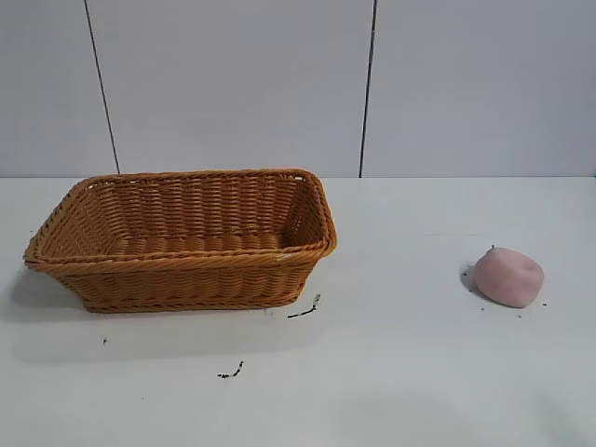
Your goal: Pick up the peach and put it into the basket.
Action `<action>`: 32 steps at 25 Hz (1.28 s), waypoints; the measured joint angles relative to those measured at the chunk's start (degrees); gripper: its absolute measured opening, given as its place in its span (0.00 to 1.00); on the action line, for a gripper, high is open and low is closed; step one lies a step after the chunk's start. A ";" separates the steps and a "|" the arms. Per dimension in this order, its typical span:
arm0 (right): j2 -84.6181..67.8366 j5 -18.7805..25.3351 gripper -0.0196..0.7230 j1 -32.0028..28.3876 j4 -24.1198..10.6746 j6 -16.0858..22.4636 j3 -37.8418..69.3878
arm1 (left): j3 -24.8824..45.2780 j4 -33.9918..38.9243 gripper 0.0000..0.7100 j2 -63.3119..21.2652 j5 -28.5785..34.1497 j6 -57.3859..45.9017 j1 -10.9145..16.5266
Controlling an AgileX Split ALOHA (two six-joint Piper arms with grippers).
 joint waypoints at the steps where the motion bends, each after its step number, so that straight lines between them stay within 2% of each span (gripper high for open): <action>1: 0.00 0.00 0.95 0.00 0.00 0.00 0.00 | 0.00 0.00 0.97 0.00 0.00 0.00 0.00; 10: 0.00 -0.68 0.95 0.00 0.00 0.00 -0.41 | 0.00 0.00 0.97 0.00 0.00 0.00 0.00; 16: 8.37 -6.62 0.95 0.00 0.04 0.00 -6.52 | 0.00 0.00 0.97 0.00 0.00 0.00 0.00; 32: 74.09 -7.66 0.95 0.00 0.53 1.05 -36.43 | 0.00 0.00 0.97 0.00 0.00 0.00 0.00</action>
